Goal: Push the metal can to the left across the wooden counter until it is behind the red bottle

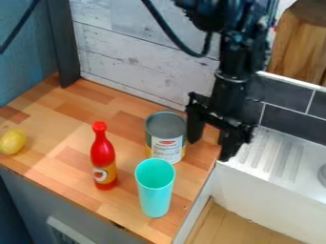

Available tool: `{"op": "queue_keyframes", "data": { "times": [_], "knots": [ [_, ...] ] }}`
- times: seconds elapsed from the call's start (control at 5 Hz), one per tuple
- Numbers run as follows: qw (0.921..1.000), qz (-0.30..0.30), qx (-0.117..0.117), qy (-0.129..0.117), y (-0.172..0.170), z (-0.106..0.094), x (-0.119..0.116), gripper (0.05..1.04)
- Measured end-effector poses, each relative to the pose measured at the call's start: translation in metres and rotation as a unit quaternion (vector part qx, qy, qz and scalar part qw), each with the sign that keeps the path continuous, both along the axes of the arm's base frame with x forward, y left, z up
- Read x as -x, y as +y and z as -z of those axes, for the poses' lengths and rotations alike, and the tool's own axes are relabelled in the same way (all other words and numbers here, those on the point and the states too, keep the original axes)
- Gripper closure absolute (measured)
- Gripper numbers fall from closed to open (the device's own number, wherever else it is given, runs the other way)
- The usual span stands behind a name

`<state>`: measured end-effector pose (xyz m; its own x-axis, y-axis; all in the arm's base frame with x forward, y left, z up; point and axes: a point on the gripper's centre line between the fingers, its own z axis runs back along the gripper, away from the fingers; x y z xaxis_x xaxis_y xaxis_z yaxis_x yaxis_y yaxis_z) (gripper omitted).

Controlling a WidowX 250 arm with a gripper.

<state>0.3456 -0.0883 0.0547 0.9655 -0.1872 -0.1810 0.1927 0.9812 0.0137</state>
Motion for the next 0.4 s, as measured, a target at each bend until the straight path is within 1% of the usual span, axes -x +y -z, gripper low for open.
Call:
{"op": "queue_keyframes", "data": {
  "times": [0.2, 0.4],
  "knots": [
    [0.9997, -0.009, -0.022, 0.002, 0.016, 0.002, -0.002, 0.085],
    [0.9981, -0.026, -0.039, 0.039, 0.035, 0.023, 0.001, 0.085]
  ]
}}
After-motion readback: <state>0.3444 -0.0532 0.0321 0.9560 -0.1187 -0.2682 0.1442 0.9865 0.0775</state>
